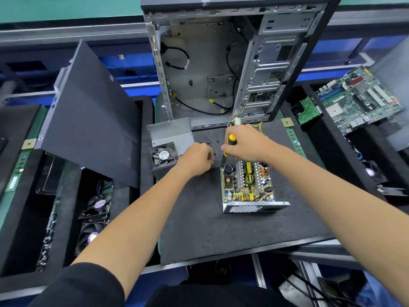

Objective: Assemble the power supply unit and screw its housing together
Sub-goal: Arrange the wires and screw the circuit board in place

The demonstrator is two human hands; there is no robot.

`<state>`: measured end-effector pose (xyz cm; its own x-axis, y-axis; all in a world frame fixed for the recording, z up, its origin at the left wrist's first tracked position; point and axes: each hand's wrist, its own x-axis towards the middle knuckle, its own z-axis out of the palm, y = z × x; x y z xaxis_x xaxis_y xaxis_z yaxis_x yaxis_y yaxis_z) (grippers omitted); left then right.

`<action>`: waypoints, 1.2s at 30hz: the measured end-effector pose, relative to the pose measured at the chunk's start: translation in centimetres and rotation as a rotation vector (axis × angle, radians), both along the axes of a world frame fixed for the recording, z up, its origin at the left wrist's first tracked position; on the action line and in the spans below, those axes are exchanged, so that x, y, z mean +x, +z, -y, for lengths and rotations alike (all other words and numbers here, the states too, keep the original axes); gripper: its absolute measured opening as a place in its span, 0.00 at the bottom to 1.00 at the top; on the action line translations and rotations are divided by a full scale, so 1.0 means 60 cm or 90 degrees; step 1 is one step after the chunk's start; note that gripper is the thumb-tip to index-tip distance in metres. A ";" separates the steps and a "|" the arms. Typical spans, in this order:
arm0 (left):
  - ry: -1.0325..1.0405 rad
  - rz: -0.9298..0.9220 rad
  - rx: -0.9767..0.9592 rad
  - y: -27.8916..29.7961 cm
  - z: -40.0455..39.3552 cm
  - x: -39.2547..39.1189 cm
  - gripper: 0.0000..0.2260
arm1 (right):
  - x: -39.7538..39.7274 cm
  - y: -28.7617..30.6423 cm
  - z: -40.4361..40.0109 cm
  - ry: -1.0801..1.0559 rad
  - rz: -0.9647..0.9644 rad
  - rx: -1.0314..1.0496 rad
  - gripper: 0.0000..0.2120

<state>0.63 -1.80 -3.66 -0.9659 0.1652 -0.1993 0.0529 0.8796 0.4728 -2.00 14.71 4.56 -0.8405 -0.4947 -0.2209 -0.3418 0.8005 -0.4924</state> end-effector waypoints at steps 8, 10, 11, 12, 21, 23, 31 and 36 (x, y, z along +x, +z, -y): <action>0.001 0.018 -0.001 0.004 -0.001 -0.002 0.03 | 0.004 -0.002 0.005 0.023 -0.001 0.009 0.08; 0.001 0.018 -0.002 0.005 0.000 -0.001 0.03 | 0.005 -0.004 0.006 0.023 -0.004 0.009 0.08; 0.000 0.019 -0.003 0.005 0.000 -0.001 0.03 | 0.006 -0.004 0.006 0.022 -0.005 0.010 0.08; 0.000 0.021 -0.003 0.004 0.000 -0.001 0.02 | 0.006 -0.005 0.006 0.021 -0.004 0.009 0.08; -0.001 0.022 -0.005 0.001 0.000 -0.002 0.02 | 0.001 -0.008 0.012 0.049 -0.020 0.046 0.07; -0.002 0.022 -0.009 0.001 0.000 -0.001 0.03 | -0.002 -0.009 0.015 0.072 -0.036 0.073 0.07; -0.005 0.024 -0.049 -0.003 -0.005 0.003 0.07 | 0.001 -0.005 0.036 0.196 -0.108 0.173 0.06; -0.011 0.026 -0.067 -0.004 -0.005 0.003 0.05 | 0.002 -0.003 0.054 0.250 -0.164 0.250 0.06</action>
